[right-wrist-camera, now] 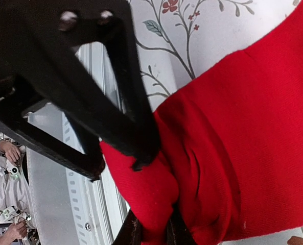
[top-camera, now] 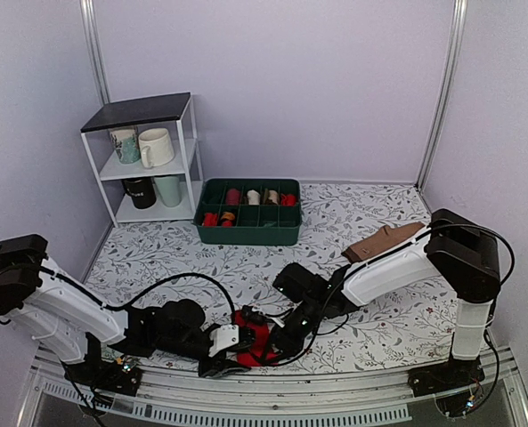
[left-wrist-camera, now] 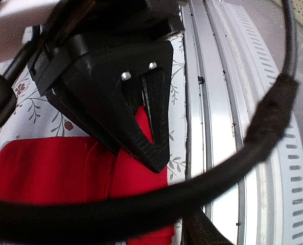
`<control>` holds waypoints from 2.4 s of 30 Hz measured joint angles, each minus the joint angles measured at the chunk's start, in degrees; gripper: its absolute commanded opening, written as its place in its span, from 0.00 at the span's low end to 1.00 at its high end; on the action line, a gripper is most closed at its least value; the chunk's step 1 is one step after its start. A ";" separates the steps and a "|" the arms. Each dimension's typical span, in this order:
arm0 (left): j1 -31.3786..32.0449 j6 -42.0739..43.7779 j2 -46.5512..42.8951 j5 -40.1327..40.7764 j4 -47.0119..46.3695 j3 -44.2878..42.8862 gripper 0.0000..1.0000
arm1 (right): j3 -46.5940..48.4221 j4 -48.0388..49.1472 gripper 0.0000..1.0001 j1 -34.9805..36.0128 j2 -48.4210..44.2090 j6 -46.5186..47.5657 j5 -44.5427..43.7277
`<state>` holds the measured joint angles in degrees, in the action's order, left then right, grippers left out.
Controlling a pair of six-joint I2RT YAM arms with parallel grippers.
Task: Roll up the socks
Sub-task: Roll the sock at the center of the board.
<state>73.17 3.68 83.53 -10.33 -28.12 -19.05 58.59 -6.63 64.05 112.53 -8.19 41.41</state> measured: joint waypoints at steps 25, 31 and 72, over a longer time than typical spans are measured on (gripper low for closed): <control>0.07 -2.73 5.18 0.09 -1.73 -1.90 0.00 | -0.09 -0.79 0.36 -0.68 0.22 -2.32 3.54; -1.68 -8.22 1.97 0.09 -7.19 4.04 0.00 | -8.39 10.38 0.43 -0.44 -6.47 -4.59 -7.04; -2.32 -12.57 0.24 -2.29 -7.21 6.10 0.00 | 7.52 15.52 0.36 -2.16 5.97 0.33 -13.70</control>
<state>70.85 -8.88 83.77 -12.62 -35.33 -12.95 66.11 8.88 61.89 118.50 -7.86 27.70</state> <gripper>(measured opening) 0.050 0.515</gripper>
